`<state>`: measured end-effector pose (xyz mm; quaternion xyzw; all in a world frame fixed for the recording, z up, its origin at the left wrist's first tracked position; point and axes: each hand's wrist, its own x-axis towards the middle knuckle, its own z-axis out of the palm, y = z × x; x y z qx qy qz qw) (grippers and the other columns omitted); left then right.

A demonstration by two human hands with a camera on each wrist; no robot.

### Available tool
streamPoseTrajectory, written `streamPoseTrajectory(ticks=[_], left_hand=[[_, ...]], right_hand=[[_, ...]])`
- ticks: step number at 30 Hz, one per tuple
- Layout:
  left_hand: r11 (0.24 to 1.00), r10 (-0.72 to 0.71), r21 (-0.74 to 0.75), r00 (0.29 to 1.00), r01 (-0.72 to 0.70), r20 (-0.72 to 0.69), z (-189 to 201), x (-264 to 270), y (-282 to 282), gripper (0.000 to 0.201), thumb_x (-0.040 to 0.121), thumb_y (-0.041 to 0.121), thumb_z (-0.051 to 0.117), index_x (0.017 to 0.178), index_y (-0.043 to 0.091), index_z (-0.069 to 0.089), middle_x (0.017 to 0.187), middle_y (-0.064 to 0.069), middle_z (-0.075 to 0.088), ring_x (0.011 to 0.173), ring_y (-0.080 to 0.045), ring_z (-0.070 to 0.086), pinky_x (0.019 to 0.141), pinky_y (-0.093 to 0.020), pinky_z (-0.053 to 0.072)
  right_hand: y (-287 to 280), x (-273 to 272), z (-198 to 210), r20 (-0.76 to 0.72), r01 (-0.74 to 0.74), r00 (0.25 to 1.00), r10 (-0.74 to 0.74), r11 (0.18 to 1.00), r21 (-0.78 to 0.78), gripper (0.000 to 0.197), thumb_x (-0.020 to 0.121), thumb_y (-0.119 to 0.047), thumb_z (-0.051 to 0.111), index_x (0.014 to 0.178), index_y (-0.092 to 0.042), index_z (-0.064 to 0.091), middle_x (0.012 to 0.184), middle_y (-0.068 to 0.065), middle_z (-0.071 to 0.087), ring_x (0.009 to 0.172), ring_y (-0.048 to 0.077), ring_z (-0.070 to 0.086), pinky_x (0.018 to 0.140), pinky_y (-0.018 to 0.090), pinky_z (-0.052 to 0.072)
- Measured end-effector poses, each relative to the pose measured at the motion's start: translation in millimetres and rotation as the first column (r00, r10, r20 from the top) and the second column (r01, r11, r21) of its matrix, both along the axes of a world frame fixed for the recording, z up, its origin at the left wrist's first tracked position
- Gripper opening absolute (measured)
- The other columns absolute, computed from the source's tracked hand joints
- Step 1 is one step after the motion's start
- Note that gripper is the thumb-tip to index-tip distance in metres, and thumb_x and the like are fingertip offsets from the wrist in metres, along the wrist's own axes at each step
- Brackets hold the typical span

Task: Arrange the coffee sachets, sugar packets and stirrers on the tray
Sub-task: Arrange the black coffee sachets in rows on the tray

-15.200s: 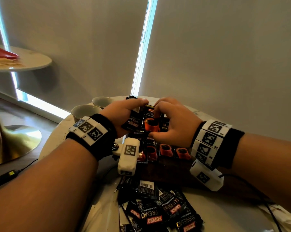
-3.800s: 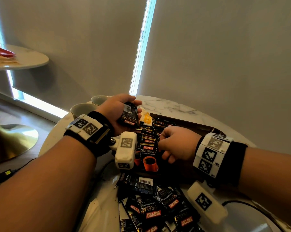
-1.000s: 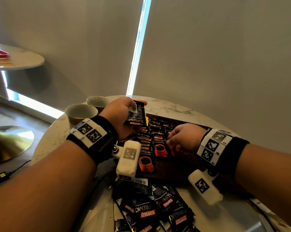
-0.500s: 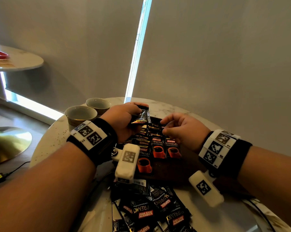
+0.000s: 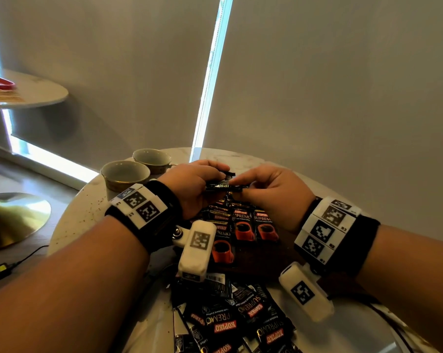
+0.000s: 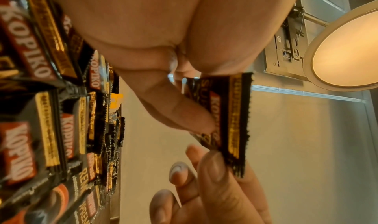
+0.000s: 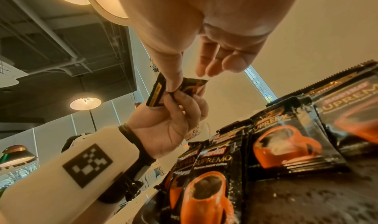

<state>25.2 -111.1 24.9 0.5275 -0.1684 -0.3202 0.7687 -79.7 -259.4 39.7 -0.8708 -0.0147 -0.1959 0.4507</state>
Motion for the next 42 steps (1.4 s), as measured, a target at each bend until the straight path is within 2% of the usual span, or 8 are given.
streamPoseTrajectory(ticks=[6,11,15,18,20,23,29,42], left_hand=[[1.000,-0.006,0.030,1.000,0.006,-0.011,-2.9,0.7,-2.1,0.016,0.100,0.001,0.052,0.108,0.005,0.066,0.102,-0.015,0.061,0.079,-0.019,0.062,0.053,-0.020,0.056],[0.994,-0.053,0.096,0.998,0.057,-0.046,-5.5,1.1,-3.5,0.021,0.099,0.015,0.060,0.115,0.002,0.063,0.085,-0.010,0.059,0.055,-0.011,0.062,0.045,-0.017,0.048],[0.979,-0.138,0.144,0.988,0.146,-0.062,-0.2,0.8,-0.1,0.032,0.101,0.032,0.055,0.122,0.008,0.060,0.073,-0.005,0.058,0.051,-0.009,0.057,0.041,-0.016,0.045],[0.979,-0.144,0.138,0.988,0.151,-0.059,2.7,1.8,1.9,0.037,0.102,0.039,0.051,0.123,0.009,0.060,0.071,-0.002,0.058,0.051,-0.009,0.053,0.039,-0.016,0.043],[0.985,-0.113,0.128,0.992,0.120,-0.055,3.1,3.5,2.4,0.039,0.102,0.039,0.051,0.124,0.008,0.059,0.070,-0.002,0.057,0.050,-0.009,0.052,0.039,-0.016,0.042],[0.988,-0.096,0.115,0.994,0.102,-0.061,3.3,4.7,2.8,0.038,0.103,0.039,0.050,0.123,0.008,0.059,0.068,-0.002,0.057,0.049,-0.009,0.051,0.039,-0.017,0.041],[0.991,-0.085,0.101,0.994,0.092,-0.072,3.3,6.5,3.5,0.040,0.102,0.039,0.051,0.126,0.008,0.059,0.069,-0.001,0.057,0.051,-0.008,0.051,0.039,-0.017,0.041],[0.994,-0.066,0.088,0.996,0.071,-0.060,4.3,6.8,3.6,0.036,0.104,0.037,0.049,0.122,0.008,0.059,0.066,0.000,0.054,0.050,-0.007,0.048,0.039,-0.015,0.040]], right_hand=[[-3.0,1.3,-4.8,0.042,0.031,0.999,-0.035,0.996,0.083,0.013,0.076,-0.026,0.082,0.087,-0.032,0.081,0.089,0.015,0.075,0.091,0.044,0.068,0.083,0.063,0.055],[-10.7,0.4,-5.9,0.030,0.065,0.997,-0.072,0.980,0.190,0.011,0.076,-0.016,0.084,0.080,-0.025,0.080,0.088,0.018,0.074,0.090,0.045,0.069,0.084,0.063,0.056],[-18.7,-0.9,-2.9,0.054,0.121,0.989,-0.134,0.971,0.204,0.011,0.081,-0.014,0.078,0.075,-0.023,0.076,0.074,0.002,0.072,0.066,0.017,0.065,0.066,0.037,0.052],[-37.6,-0.6,3.6,-0.004,0.249,0.967,-0.254,0.948,0.199,0.018,0.090,-0.003,0.067,0.081,-0.018,0.067,0.068,-0.002,0.069,0.054,0.011,0.059,0.051,0.024,0.049],[-54.5,0.8,4.9,-0.096,0.330,0.944,-0.316,0.922,0.204,0.015,0.093,-0.002,0.064,0.088,-0.016,0.062,0.077,0.006,0.070,0.059,0.017,0.060,0.047,0.025,0.048],[-78.5,0.5,0.5,-0.324,0.459,0.844,-0.427,0.888,0.028,0.021,0.092,-0.006,0.066,0.098,-0.025,0.058,0.092,0.010,0.070,0.067,0.020,0.063,0.044,0.028,0.043],[-87.9,-3.9,-6.0,-0.558,0.435,0.703,-0.441,0.887,-0.152,0.018,0.094,-0.002,0.062,0.105,-0.017,0.063,0.080,0.008,0.064,0.059,0.015,0.056,0.046,0.027,0.043],[-75.1,1.9,-7.5,-0.647,0.389,0.655,-0.391,0.908,-0.155,0.022,0.093,-0.002,0.063,0.112,-0.013,0.063,0.090,0.009,0.067,0.063,0.016,0.059,0.049,0.028,0.047]])
